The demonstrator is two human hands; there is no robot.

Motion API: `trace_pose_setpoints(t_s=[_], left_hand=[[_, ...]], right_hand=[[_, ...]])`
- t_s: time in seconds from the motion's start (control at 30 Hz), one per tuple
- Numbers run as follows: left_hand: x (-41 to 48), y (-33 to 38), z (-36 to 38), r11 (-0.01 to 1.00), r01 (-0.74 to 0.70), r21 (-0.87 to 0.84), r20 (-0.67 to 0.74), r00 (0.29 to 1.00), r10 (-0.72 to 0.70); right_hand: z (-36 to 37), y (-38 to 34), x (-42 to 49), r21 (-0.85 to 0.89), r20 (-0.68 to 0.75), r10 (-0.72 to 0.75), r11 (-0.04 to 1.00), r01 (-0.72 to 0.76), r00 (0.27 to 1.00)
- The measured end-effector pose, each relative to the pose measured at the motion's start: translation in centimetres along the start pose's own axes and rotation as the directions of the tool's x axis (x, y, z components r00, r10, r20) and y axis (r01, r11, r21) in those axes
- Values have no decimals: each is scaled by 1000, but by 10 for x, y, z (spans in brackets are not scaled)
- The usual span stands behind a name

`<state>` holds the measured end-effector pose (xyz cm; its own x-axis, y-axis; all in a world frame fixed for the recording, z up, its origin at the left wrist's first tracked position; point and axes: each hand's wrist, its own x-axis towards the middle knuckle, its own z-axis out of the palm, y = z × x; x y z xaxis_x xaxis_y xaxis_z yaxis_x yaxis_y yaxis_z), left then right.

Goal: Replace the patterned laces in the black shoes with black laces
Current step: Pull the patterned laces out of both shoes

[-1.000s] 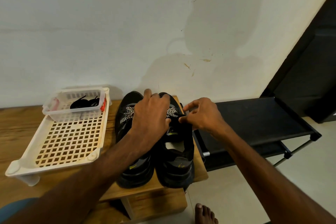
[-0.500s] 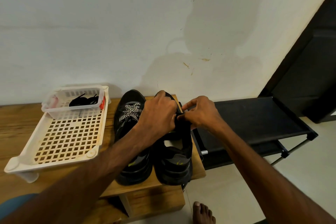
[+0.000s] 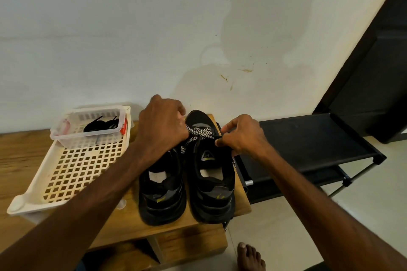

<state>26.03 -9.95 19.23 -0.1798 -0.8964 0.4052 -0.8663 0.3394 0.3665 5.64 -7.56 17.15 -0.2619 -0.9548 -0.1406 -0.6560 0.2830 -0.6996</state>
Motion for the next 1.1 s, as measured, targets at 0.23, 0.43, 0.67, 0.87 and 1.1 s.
trace_pose_setpoints(t_s=[0.23, 0.43, 0.67, 0.87, 1.1], left_hand=[[-14, 41, 16, 937, -331, 108, 238, 924, 299], [-11, 42, 19, 932, -334, 142, 194, 932, 305], [-8, 33, 23, 951, -291, 105, 92, 955, 282], [8, 1, -9, 989, -25, -144, -300, 954, -19], [1, -4, -2, 992, -31, -123, -137, 991, 14]], right_hand=[[0, -3, -3, -105, -33, -26, 994, 22, 999], [-1, -4, -6, -121, -24, -47, 992, 44, 999], [3, -5, -5, -103, -54, -22, 995, 16, 998], [4, -7, -6, -64, -32, -15, 998, 13, 999], [4, -8, -8, -92, -36, -26, 996, 23, 999]])
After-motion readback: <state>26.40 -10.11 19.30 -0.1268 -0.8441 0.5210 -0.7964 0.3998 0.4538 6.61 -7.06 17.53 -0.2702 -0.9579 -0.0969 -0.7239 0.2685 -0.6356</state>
